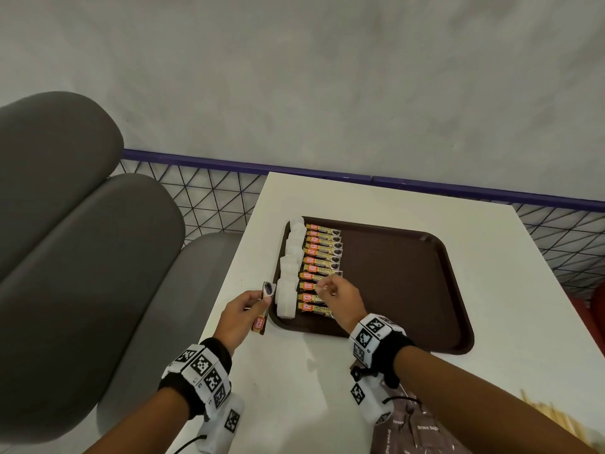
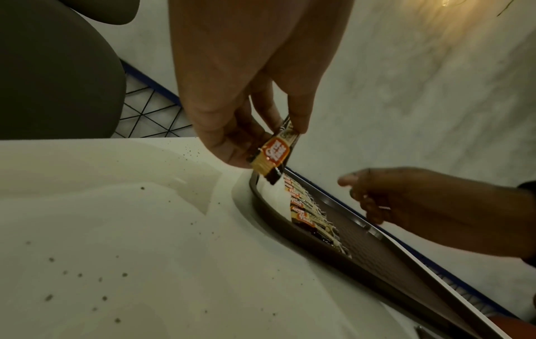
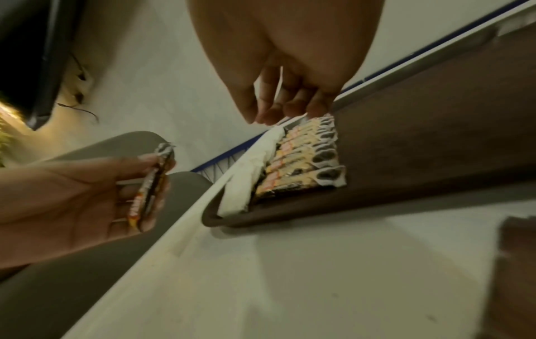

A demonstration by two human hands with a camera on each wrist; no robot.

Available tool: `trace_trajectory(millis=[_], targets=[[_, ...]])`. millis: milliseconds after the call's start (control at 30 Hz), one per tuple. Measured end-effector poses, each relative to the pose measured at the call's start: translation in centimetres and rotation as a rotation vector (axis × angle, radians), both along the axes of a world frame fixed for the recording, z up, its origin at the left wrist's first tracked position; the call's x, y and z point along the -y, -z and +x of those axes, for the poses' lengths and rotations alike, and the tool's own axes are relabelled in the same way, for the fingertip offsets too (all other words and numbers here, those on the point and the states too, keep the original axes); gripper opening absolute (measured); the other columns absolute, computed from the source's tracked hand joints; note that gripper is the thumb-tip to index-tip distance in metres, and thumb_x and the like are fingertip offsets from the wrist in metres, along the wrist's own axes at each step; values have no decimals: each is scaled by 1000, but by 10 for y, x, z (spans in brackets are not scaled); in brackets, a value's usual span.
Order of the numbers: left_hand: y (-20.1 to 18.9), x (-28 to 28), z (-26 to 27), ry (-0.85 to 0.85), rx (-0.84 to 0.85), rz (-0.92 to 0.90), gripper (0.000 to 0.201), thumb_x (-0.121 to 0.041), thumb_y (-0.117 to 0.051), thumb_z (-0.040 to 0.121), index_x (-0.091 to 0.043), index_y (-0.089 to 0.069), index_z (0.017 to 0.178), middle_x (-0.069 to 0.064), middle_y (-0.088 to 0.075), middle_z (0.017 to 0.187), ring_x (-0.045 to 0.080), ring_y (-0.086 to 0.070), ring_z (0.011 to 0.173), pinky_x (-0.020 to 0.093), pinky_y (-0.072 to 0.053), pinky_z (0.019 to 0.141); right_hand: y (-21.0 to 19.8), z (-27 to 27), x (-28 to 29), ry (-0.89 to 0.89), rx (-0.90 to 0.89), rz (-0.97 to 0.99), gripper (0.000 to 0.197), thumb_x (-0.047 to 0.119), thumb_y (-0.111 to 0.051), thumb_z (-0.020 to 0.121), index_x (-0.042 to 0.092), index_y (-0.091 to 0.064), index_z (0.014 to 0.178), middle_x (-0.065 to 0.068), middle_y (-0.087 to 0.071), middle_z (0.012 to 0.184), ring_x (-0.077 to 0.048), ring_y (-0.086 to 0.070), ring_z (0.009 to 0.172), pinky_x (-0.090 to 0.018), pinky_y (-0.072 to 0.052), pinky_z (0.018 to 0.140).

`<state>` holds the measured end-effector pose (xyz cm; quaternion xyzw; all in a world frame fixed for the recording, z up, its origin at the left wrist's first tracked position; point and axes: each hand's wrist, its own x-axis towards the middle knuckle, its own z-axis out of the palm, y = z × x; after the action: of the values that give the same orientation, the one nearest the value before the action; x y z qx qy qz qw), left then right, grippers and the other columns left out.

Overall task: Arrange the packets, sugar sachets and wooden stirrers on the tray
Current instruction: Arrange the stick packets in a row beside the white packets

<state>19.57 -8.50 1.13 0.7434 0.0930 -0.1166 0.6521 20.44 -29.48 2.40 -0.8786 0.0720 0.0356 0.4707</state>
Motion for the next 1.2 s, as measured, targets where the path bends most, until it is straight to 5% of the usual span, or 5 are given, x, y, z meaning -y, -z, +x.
trace_trajectory(millis=[300, 500, 633, 967, 1200], targets=[[-10, 7, -6, 94, 64, 65, 9, -25, -62, 89, -19, -67, 93, 5, -68, 87, 19, -59, 79, 28, -45, 74, -18, 1, -51, -238, 120, 150, 19, 21, -62, 87, 10, -66, 102, 14, -48, 75, 1, -43, 75, -17, -33, 70], [-16, 6, -11, 134, 51, 67, 18, -23, -66, 86, -12, -68, 101, 6, -68, 91, 20, -62, 86, 24, -46, 78, -19, 2, -46, -232, 102, 180, 20, 12, -65, 83, 28, -58, 73, 5, -57, 76, -9, -49, 76, -26, -40, 75], [-16, 5, -15, 137, 42, 107, 13, -23, -66, 86, -16, -68, 97, -2, -64, 79, 12, -56, 71, 16, -42, 62, -25, 0, -35, -164, 65, 278, 22, 5, -59, 86, 24, -55, 75, 9, -59, 75, -5, -52, 74, -18, -41, 73], [-13, 3, -16, 163, 29, 94, 3, -20, -69, 83, -20, -68, 86, 6, -55, 74, 16, -46, 70, 23, -38, 62, -22, -10, -5, -233, 27, 175, 13, 6, -61, 86, 3, -68, 96, -5, -60, 80, 5, -51, 64, -3, -38, 60], [-15, 7, -11, 19, 46, 1, 25, -14, -64, 87, -17, -60, 111, 8, -65, 95, 19, -59, 92, 26, -48, 70, -13, -1, 21, 27, -50, 261, 11, 8, -61, 86, 11, -69, 92, -2, -66, 89, -18, -61, 89, -25, -49, 81]])
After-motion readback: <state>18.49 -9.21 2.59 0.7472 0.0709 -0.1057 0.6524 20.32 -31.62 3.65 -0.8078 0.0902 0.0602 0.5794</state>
